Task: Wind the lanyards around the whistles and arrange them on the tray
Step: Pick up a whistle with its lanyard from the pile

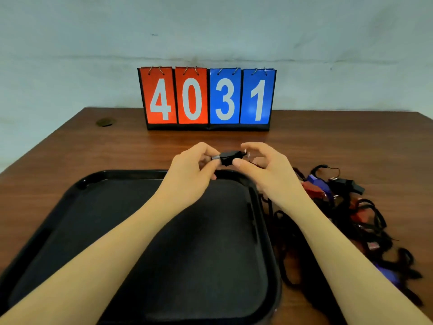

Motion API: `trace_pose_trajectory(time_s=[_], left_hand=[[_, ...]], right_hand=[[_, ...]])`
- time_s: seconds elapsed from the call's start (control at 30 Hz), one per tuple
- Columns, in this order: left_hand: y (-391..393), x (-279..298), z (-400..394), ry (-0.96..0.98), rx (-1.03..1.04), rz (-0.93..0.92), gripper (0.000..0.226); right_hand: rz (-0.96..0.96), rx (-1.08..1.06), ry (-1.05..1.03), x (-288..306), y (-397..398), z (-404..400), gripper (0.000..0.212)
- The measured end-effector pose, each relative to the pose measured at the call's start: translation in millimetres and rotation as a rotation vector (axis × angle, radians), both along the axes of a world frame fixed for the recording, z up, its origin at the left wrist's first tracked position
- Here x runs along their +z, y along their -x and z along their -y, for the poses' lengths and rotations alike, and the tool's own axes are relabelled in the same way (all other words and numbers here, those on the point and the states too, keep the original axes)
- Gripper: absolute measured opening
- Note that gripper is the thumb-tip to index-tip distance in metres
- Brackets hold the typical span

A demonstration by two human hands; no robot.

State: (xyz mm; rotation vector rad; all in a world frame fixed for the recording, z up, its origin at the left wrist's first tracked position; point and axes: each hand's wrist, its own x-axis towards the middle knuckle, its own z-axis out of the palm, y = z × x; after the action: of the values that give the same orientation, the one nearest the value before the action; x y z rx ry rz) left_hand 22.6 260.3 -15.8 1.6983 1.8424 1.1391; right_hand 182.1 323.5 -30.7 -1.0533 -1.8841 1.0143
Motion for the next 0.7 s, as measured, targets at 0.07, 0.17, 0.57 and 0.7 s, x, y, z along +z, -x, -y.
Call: trace_pose_trajectory(time_s=[0.07, 0.17, 0.57, 0.7], left_hand=[[8.7, 0.1, 3.8, -0.006, 0.028, 0.009, 0.012], [19.4, -0.2, 9.4, -0.036, 0.048, 0.042, 0.010], [17.3, 21.1, 31.4, -0.114, 0.004, 0.297, 0.009], [12.6, 23.7, 42.5, -0.139, -0.079, 0.476, 0.011]], right_hand=[[0.002, -0.022, 0.014, 2.2, 2.7, 0.6, 0.020], [0.028, -0.034, -0.082, 9.1, 3.5, -0.3, 0.006], [-0.355, -0.070, 0.088, 32.1, 1.9, 7.2, 0.032], [-0.396, -0.016, 0.118, 38.8, 11.5, 10.6, 0.032]])
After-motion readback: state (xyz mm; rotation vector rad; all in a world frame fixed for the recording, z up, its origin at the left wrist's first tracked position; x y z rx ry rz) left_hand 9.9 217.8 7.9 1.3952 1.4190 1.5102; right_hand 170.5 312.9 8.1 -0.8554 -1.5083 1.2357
